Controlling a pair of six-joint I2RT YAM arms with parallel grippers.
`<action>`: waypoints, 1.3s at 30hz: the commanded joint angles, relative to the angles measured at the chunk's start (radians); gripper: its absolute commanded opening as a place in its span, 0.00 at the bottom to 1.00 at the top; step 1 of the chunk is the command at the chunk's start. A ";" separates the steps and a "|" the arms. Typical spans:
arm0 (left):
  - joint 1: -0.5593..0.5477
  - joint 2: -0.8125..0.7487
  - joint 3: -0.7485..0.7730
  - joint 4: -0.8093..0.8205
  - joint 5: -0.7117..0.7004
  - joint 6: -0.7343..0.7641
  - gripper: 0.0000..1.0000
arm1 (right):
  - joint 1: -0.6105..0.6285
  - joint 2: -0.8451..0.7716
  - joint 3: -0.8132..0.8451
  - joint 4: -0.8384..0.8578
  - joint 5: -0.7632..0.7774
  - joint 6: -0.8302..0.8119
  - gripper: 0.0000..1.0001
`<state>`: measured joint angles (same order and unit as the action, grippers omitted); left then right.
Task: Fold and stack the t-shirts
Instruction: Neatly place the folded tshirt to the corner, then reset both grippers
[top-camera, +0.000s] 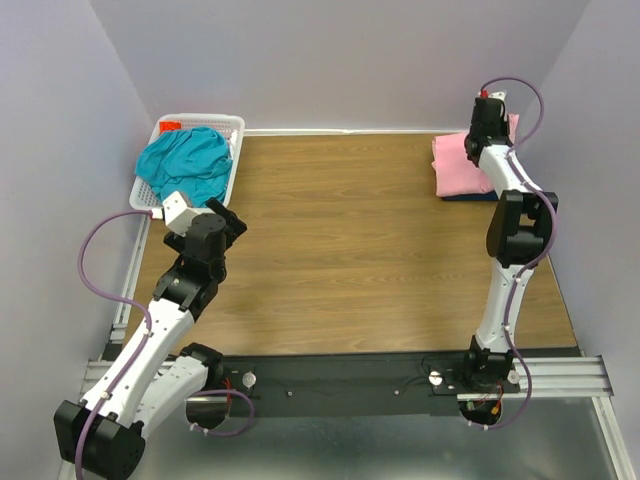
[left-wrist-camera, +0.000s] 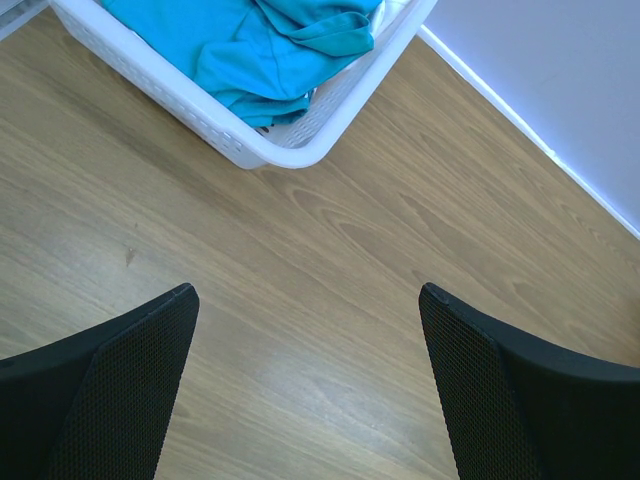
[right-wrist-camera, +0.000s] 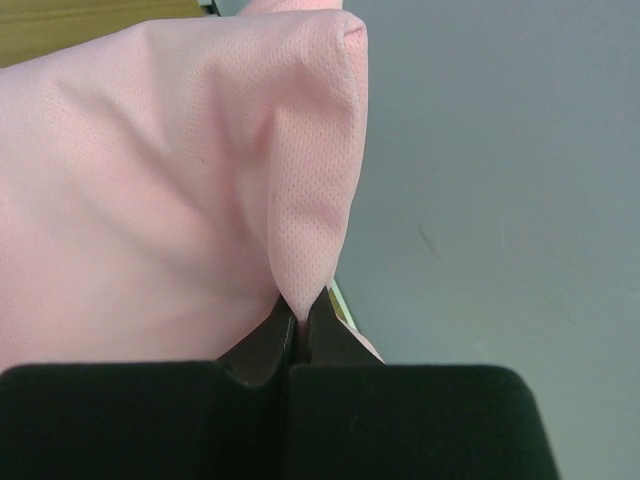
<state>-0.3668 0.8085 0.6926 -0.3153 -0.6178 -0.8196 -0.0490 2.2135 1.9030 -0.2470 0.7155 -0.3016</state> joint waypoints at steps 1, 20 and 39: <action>0.002 0.000 0.025 0.005 -0.030 -0.019 0.98 | -0.028 0.043 -0.002 0.022 -0.010 0.050 0.04; 0.002 0.015 0.054 0.012 0.003 0.000 0.98 | -0.043 -0.040 -0.057 0.005 -0.028 0.177 1.00; 0.003 0.007 0.022 0.237 0.183 0.132 0.98 | 0.182 -0.821 -0.791 0.003 -0.320 0.600 1.00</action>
<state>-0.3668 0.8165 0.7288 -0.2077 -0.5182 -0.7399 0.0742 1.5299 1.2846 -0.2470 0.3977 0.1848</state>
